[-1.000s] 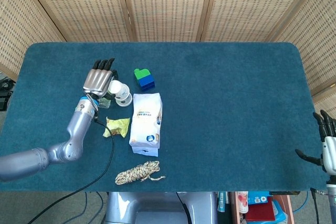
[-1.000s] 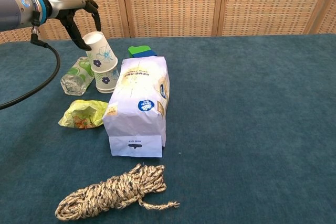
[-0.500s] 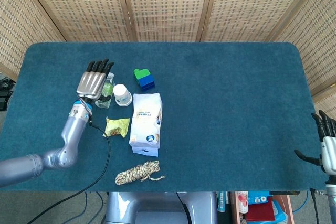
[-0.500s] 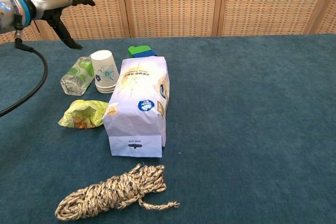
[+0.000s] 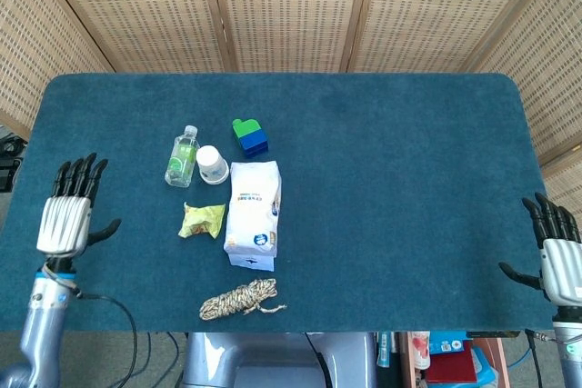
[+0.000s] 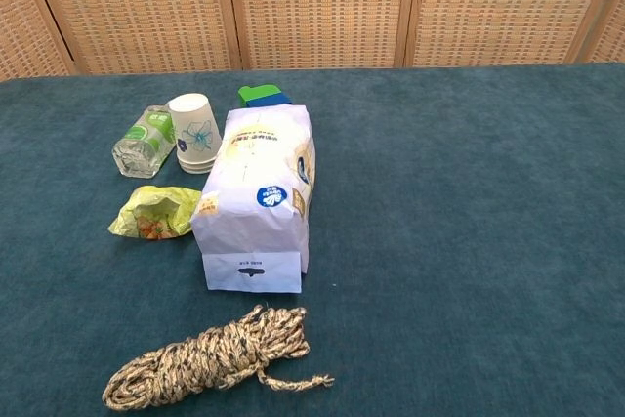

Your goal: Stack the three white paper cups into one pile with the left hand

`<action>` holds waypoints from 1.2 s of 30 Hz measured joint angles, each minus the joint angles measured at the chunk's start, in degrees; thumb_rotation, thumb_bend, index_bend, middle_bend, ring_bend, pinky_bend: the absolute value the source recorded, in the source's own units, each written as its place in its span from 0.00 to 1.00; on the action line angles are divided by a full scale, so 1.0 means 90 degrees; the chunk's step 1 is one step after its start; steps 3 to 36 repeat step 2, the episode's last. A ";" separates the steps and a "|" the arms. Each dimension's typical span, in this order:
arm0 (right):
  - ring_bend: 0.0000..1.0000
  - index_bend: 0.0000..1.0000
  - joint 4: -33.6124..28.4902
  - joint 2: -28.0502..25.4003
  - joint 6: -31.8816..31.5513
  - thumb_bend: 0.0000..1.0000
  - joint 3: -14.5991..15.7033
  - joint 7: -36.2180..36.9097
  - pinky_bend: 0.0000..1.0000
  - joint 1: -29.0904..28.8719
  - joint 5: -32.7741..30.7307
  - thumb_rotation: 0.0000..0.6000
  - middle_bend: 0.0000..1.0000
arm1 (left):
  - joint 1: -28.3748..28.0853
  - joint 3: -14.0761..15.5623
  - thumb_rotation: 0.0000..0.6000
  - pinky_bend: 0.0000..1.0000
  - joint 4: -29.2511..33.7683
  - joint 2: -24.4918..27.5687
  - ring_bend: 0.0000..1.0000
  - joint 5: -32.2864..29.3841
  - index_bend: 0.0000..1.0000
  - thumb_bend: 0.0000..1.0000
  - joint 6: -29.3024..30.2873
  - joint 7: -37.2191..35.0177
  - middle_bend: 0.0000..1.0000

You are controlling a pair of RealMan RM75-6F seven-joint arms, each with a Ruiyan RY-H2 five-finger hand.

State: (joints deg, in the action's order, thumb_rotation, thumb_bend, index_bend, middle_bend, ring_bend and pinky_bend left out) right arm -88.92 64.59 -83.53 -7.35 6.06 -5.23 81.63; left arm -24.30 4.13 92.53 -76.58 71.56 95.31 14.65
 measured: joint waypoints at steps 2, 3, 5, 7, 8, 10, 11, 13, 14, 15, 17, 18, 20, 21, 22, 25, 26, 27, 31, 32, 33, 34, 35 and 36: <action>0.00 0.00 -0.0004 0.0000 -0.0026 0.00 0.0000 -0.0013 0.00 0.0007 0.0006 1.00 0.00 | 0.0338 0.0173 1.00 0.00 -0.0086 -0.0049 0.00 0.0274 0.00 0.22 0.0386 0.0015 0.00; 0.00 0.00 -0.0004 0.0000 -0.0026 0.00 0.0000 -0.0013 0.00 0.0007 0.0006 1.00 0.00 | 0.0338 0.0173 1.00 0.00 -0.0086 -0.0049 0.00 0.0274 0.00 0.22 0.0386 0.0015 0.00; 0.00 0.00 -0.0004 0.0000 -0.0026 0.00 0.0000 -0.0013 0.00 0.0007 0.0006 1.00 0.00 | 0.0338 0.0173 1.00 0.00 -0.0086 -0.0049 0.00 0.0274 0.00 0.22 0.0386 0.0015 0.00; 0.00 0.00 -0.0004 0.0000 -0.0026 0.00 0.0000 -0.0013 0.00 0.0007 0.0006 1.00 0.00 | 0.0338 0.0173 1.00 0.00 -0.0086 -0.0049 0.00 0.0274 0.00 0.22 0.0386 0.0015 0.00; 0.00 0.00 -0.0004 0.0000 -0.0026 0.00 0.0000 -0.0013 0.00 0.0007 0.0006 1.00 0.00 | 0.0338 0.0173 1.00 0.00 -0.0086 -0.0049 0.00 0.0274 0.00 0.22 0.0386 0.0015 0.00; 0.00 0.00 -0.0004 0.0000 -0.0026 0.00 0.0000 -0.0013 0.00 0.0007 0.0006 1.00 0.00 | 0.0338 0.0173 1.00 0.00 -0.0086 -0.0049 0.00 0.0274 0.00 0.22 0.0386 0.0015 0.00; 0.00 0.00 -0.0004 0.0000 -0.0026 0.00 0.0000 -0.0013 0.00 0.0007 0.0006 1.00 0.00 | 0.0338 0.0173 1.00 0.00 -0.0086 -0.0049 0.00 0.0274 0.00 0.22 0.0386 0.0015 0.00; 0.00 0.00 -0.0004 0.0000 -0.0026 0.00 0.0000 -0.0013 0.00 0.0007 0.0006 1.00 0.00 | 0.0338 0.0173 1.00 0.00 -0.0086 -0.0049 0.00 0.0274 0.00 0.22 0.0386 0.0015 0.00; 0.00 0.00 -0.0004 0.0000 -0.0026 0.00 0.0000 -0.0013 0.00 0.0007 0.0006 1.00 0.00 | 0.0338 0.0173 1.00 0.00 -0.0086 -0.0049 0.00 0.0274 0.00 0.22 0.0386 0.0015 0.00; 0.00 0.00 -0.0004 0.0000 -0.0026 0.00 0.0000 -0.0013 0.00 0.0007 0.0006 1.00 0.00 | 0.0338 0.0173 1.00 0.00 -0.0086 -0.0049 0.00 0.0274 0.00 0.22 0.0386 0.0015 0.00; 0.00 0.00 -0.0004 0.0000 -0.0026 0.00 0.0000 -0.0013 0.00 0.0007 0.0006 1.00 0.00 | 0.0338 0.0173 1.00 0.00 -0.0086 -0.0049 0.00 0.0274 0.00 0.22 0.0386 0.0015 0.00; 0.00 0.00 -0.0004 0.0000 -0.0026 0.00 0.0000 -0.0013 0.00 0.0007 0.0006 1.00 0.00 | 0.0338 0.0173 1.00 0.00 -0.0086 -0.0049 0.00 0.0274 0.00 0.22 0.0386 0.0015 0.00; 0.00 0.00 -0.0004 0.0000 -0.0026 0.00 0.0000 -0.0013 0.00 0.0007 0.0006 1.00 0.00 | 0.0338 0.0173 1.00 0.00 -0.0086 -0.0049 0.00 0.0274 0.00 0.22 0.0386 0.0015 0.00; 0.00 0.00 -0.0004 0.0000 -0.0026 0.00 0.0000 -0.0013 0.00 0.0007 0.0006 1.00 0.00 | 0.0338 0.0173 1.00 0.00 -0.0086 -0.0049 0.00 0.0274 0.00 0.22 0.0386 0.0015 0.00; 0.00 0.00 -0.0004 0.0000 -0.0026 0.00 0.0000 -0.0013 0.00 0.0007 0.0006 1.00 0.00 | 0.0338 0.0173 1.00 0.00 -0.0086 -0.0049 0.00 0.0274 0.00 0.22 0.0386 0.0015 0.00; 0.00 0.00 -0.0004 0.0000 -0.0026 0.00 0.0000 -0.0013 0.00 0.0007 0.0006 1.00 0.00 | 0.0338 0.0173 1.00 0.00 -0.0086 -0.0049 0.00 0.0274 0.00 0.22 0.0386 0.0015 0.00; 0.00 0.00 -0.0004 0.0000 -0.0026 0.00 0.0000 -0.0013 0.00 0.0007 0.0006 1.00 0.00 | 0.0338 0.0173 1.00 0.00 -0.0086 -0.0049 0.00 0.0274 0.00 0.22 0.0386 0.0015 0.00; 0.00 0.00 -0.0004 0.0000 -0.0026 0.00 0.0000 -0.0013 0.00 0.0007 0.0006 1.00 0.00 | 0.0338 0.0173 1.00 0.00 -0.0086 -0.0049 0.00 0.0274 0.00 0.22 0.0386 0.0015 0.00; 0.00 0.00 -0.0004 0.0000 -0.0026 0.00 0.0000 -0.0013 0.00 0.0007 0.0006 1.00 0.00 | 0.0338 0.0173 1.00 0.00 -0.0086 -0.0049 0.00 0.0274 0.00 0.22 0.0386 0.0015 0.00; 0.00 0.00 -0.0004 0.0000 -0.0026 0.00 0.0000 -0.0013 0.00 0.0007 0.0006 1.00 0.00 | 0.0338 0.0173 1.00 0.00 -0.0086 -0.0049 0.00 0.0274 0.00 0.22 0.0386 0.0015 0.00; 0.00 0.00 -0.0004 0.0000 -0.0026 0.00 0.0000 -0.0013 0.00 0.0007 0.0006 1.00 0.00 | 0.0338 0.0173 1.00 0.00 -0.0086 -0.0049 0.00 0.0274 0.00 0.22 0.0386 0.0015 0.00; 0.00 0.00 -0.0004 0.0000 -0.0026 0.00 0.0000 -0.0013 0.00 0.0007 0.0006 1.00 0.00 | 0.0338 0.0173 1.00 0.00 -0.0086 -0.0049 0.00 0.0274 0.00 0.22 0.0386 0.0015 0.00; 0.00 0.00 -0.0004 0.0000 -0.0026 0.00 0.0000 -0.0013 0.00 0.0007 0.0006 1.00 0.00 | 0.0338 0.0173 1.00 0.00 -0.0086 -0.0049 0.00 0.0274 0.00 0.22 0.0386 0.0015 0.00; 0.00 0.00 -0.0004 0.0000 -0.0026 0.00 0.0000 -0.0013 0.00 0.0007 0.0006 1.00 0.00 | 0.0338 0.0173 1.00 0.00 -0.0086 -0.0049 0.00 0.0274 0.00 0.22 0.0386 0.0015 0.00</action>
